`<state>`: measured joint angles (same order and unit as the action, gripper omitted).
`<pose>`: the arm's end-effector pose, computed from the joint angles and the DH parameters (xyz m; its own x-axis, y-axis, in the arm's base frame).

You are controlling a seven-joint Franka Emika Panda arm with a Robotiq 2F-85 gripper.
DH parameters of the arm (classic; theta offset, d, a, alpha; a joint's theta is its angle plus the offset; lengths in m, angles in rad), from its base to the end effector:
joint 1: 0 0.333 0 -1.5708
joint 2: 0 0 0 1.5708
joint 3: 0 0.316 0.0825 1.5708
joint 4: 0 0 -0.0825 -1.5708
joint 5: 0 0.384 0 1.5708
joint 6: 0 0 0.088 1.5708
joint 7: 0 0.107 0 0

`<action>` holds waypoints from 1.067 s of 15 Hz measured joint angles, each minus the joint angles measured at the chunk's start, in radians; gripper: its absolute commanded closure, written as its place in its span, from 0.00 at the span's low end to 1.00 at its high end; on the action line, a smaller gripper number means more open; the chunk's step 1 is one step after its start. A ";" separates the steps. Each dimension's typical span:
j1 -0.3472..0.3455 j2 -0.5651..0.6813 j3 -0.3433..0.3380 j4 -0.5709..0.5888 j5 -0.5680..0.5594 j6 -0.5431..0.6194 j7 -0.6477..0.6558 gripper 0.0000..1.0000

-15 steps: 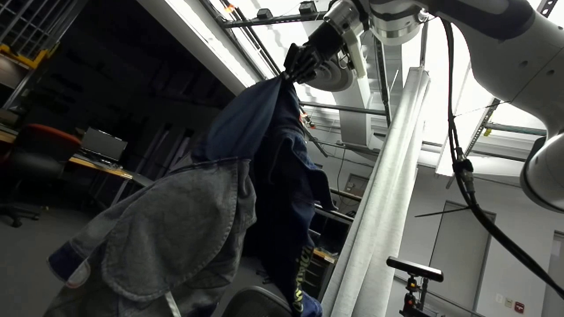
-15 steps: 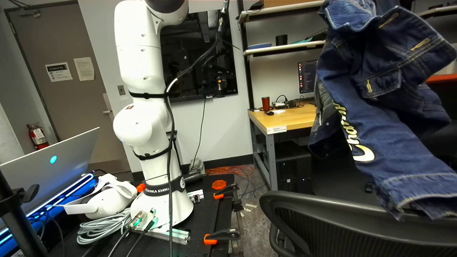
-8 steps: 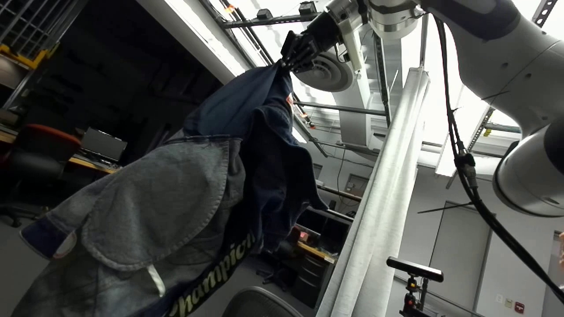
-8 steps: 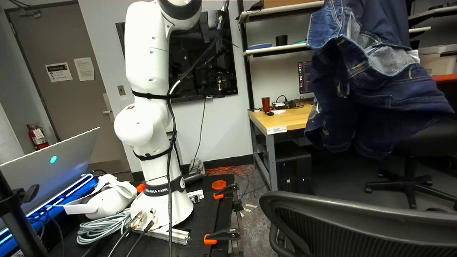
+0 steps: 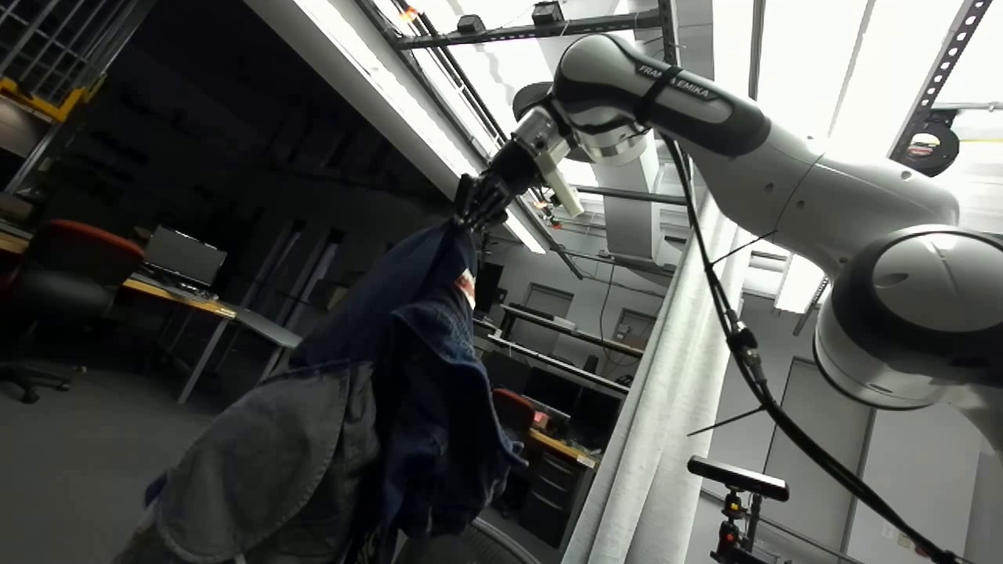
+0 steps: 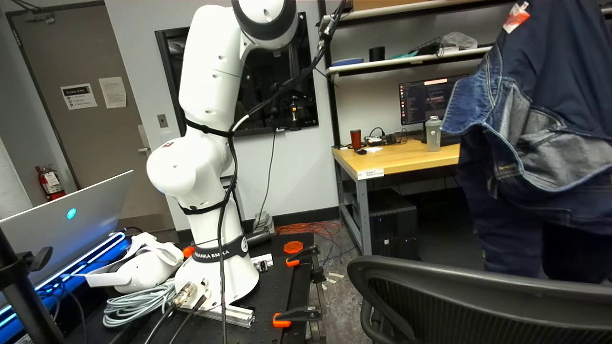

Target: Put the jean jacket on the seat of the chair

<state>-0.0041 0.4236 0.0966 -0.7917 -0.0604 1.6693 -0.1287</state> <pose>0.6611 0.0335 0.7414 0.8803 0.1914 0.4340 0.1773 -0.9814 0.0732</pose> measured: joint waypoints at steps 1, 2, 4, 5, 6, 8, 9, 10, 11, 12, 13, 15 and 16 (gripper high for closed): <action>-0.014 0.003 0.001 -0.030 0.011 0.000 -0.026 0.98; -0.026 0.001 0.001 -0.065 0.020 0.000 -0.050 0.98; -0.044 -0.013 0.003 -0.145 0.029 0.002 -0.092 0.98; -0.049 -0.025 0.003 -0.192 0.029 0.007 -0.108 0.98; -0.052 -0.041 0.003 -0.243 0.029 0.013 -0.117 0.98; -0.052 -0.078 0.004 -0.349 0.029 0.021 -0.125 0.98; -0.052 -0.098 0.005 -0.404 0.029 0.023 -0.125 0.98; -0.052 -0.117 0.007 -0.458 0.029 0.027 -0.125 0.98; -0.052 -0.137 0.008 -0.515 0.029 0.039 -0.125 0.98; -0.052 -0.156 0.007 -0.573 0.029 0.059 -0.124 0.98; -0.052 -0.175 0.006 -0.631 0.029 0.083 -0.124 0.98; -0.052 -0.208 0.001 -0.751 0.029 0.142 -0.123 0.98; -0.051 -0.221 -0.003 -0.808 0.029 0.173 -0.123 0.98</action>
<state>-0.0546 0.2023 0.0936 -1.5996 -0.0311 1.8422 -0.2516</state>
